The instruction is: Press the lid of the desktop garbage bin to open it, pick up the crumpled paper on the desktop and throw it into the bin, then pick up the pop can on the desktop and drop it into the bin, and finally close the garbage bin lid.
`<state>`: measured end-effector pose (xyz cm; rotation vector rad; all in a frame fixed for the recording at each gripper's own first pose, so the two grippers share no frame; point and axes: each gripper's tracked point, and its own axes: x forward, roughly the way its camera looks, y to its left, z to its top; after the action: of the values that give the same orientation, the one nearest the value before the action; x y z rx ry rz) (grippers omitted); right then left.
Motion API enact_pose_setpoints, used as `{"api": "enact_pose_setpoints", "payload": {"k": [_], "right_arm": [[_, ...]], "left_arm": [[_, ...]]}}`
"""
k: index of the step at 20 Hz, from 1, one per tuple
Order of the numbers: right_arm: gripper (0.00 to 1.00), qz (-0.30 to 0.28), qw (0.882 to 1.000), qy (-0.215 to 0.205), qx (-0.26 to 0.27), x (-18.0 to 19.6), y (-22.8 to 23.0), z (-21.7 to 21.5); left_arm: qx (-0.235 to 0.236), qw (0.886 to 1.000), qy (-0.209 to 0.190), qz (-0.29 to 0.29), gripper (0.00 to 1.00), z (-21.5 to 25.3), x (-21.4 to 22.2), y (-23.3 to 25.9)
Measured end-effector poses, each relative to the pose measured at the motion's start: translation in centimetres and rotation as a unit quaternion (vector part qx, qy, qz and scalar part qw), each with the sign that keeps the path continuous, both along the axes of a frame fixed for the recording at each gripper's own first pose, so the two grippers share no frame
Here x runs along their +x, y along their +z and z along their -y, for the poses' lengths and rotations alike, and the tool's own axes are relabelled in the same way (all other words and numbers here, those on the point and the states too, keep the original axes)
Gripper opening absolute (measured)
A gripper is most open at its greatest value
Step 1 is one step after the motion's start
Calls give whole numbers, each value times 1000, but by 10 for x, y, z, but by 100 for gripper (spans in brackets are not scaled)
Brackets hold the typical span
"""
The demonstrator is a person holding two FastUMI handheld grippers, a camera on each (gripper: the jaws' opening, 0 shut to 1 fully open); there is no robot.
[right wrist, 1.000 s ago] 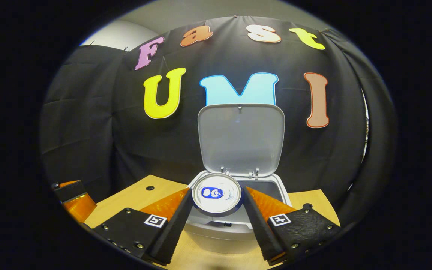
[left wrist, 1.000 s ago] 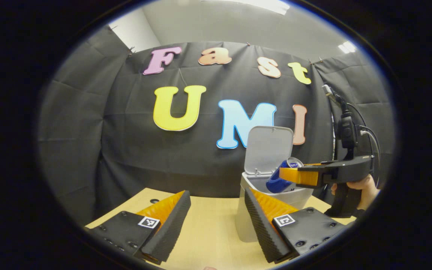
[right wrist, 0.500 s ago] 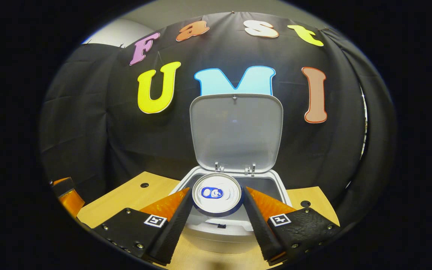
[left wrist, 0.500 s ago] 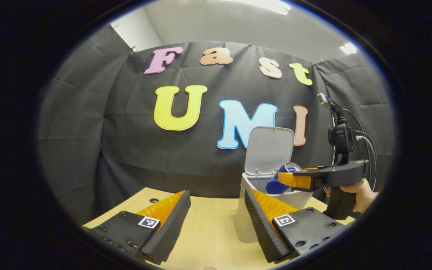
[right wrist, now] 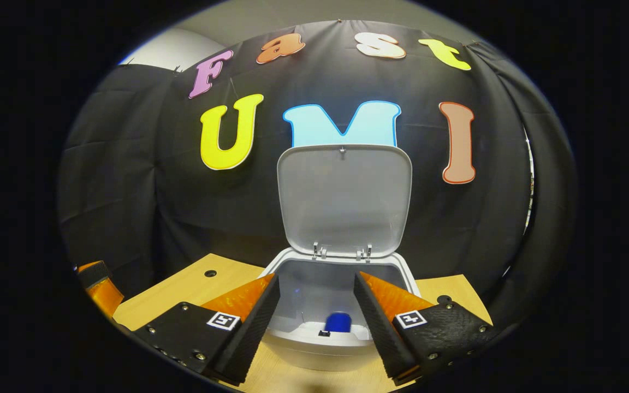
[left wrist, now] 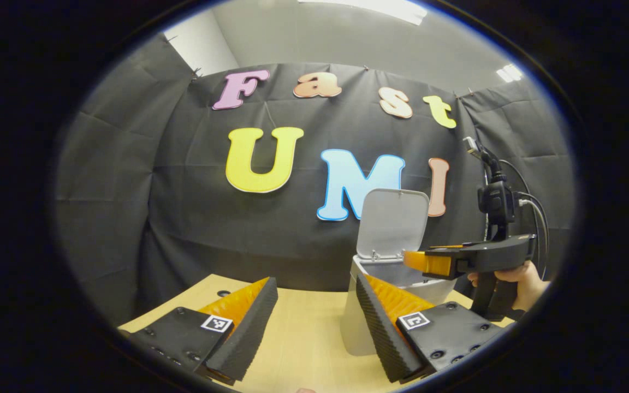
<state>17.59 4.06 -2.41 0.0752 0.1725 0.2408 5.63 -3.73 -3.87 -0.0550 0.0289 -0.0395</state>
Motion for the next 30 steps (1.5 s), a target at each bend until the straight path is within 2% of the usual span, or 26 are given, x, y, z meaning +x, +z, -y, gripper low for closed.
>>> {"api": "enact_pose_setpoints", "payload": {"k": [9, 15, 26, 30], "right_arm": [[92, 38, 999, -13, 8, 16, 54, 6], [92, 74, 997, -26, 4, 24, 94, 6], [92, 106, 993, -54, 2, 48, 143, 12], [91, 115, 991, -67, -14, 64, 156, 13]], "left_arm": [[-5, 1000, 13, -1, 95, -13, -2, 0], [12, 1000, 12, -2, 95, -21, 4, 2], [13, 1000, 8, -2, 96, -23, 10, 12], [4, 1000, 9, -3, 96, -25, 8, 16]]}}
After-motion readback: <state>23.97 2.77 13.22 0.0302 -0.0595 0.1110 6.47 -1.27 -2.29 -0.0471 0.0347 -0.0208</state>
